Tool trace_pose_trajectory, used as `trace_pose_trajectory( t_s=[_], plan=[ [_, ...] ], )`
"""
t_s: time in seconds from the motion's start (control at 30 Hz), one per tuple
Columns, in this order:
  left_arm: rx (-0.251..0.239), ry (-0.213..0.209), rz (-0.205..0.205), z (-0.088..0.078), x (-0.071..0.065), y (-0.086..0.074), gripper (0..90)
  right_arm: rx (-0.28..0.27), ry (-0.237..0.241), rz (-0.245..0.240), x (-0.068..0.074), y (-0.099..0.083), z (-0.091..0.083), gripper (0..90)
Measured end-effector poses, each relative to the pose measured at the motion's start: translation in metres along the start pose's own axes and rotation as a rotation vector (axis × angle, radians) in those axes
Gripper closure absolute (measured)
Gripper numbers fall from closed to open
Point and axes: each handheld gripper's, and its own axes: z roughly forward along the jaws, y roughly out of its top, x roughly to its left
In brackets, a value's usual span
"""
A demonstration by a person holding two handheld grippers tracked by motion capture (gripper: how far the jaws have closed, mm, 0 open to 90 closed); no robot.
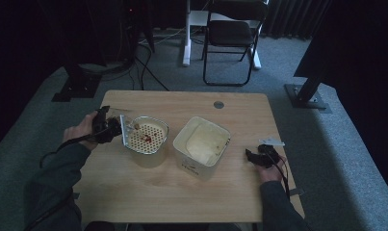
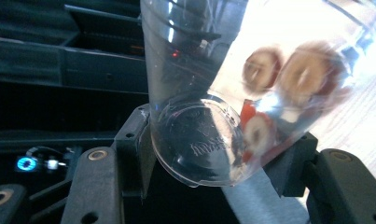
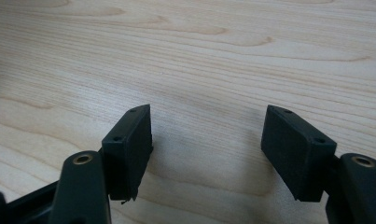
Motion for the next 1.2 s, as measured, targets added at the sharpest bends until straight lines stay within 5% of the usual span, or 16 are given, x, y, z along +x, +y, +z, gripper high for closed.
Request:
trace_pose_trajectory(
  t_s=[0.17,0.53,1.2],
  plan=[
    [0.01,0.036,0.076,0.0,-0.002,0.003,42.6,0.0,0.0,0.0,0.0,0.0,0.0,33.2],
    [0.003,0.099,0.169,-0.002,-0.004,0.006,42.6,0.0,0.0,0.001,0.0,0.0,0.0,33.2],
    [-0.003,0.148,0.235,-0.004,0.002,0.014,42.6,0.0,0.001,-0.001,0.0,0.0,0.0,33.3]
  ],
)
